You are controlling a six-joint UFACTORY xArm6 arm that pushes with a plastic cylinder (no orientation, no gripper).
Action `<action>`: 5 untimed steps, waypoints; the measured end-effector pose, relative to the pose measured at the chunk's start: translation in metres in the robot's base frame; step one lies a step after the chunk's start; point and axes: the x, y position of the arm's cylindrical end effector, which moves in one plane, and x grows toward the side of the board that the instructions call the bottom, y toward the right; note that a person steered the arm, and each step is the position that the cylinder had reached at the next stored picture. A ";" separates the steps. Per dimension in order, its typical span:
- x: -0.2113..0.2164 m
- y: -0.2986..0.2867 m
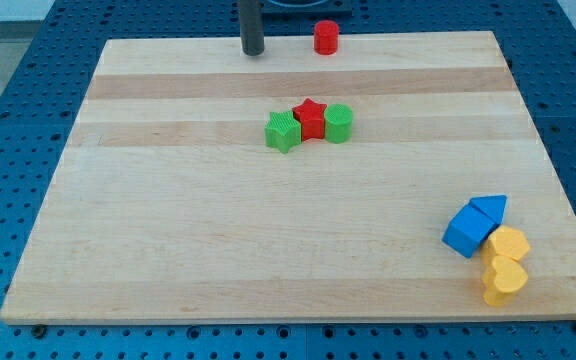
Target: Locate the arm to the top of the red star
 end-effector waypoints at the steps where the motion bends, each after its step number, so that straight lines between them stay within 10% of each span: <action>1: -0.013 0.010; 5: 0.037 -0.005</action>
